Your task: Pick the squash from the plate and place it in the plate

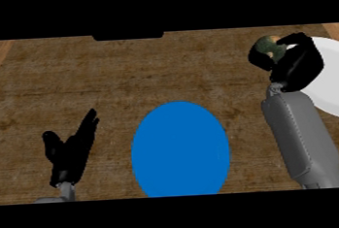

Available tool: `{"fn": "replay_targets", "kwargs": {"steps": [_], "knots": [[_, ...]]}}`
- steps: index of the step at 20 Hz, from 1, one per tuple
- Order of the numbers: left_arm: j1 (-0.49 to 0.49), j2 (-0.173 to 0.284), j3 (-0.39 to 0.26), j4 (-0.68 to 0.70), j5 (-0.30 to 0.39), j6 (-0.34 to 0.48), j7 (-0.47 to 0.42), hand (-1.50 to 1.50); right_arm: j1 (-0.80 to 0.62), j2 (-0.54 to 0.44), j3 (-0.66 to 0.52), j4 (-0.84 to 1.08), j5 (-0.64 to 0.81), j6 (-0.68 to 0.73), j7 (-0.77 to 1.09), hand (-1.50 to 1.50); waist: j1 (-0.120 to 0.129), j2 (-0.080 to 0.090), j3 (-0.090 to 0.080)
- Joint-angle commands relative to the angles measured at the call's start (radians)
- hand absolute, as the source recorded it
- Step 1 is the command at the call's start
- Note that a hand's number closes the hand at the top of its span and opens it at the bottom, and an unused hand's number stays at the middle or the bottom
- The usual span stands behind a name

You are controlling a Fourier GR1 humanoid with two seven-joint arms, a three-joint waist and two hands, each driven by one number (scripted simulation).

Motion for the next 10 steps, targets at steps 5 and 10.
{"fn": "replay_targets", "kwargs": {"steps": [5,10], "knots": [[-0.009,0.018,0.030,0.051,0.033,-0.051,0.006,0.00,0.040,-0.189,-0.151,0.162,-0.135,-0.207,-0.160,1.50,0.009,0.009,-0.005],[0.033,-0.015,-0.025,-0.004,-0.010,-0.024,0.009,0.00,0.054,-0.305,-0.212,0.285,-0.401,-0.257,-0.397,1.50,0.019,0.011,-0.002]]}}
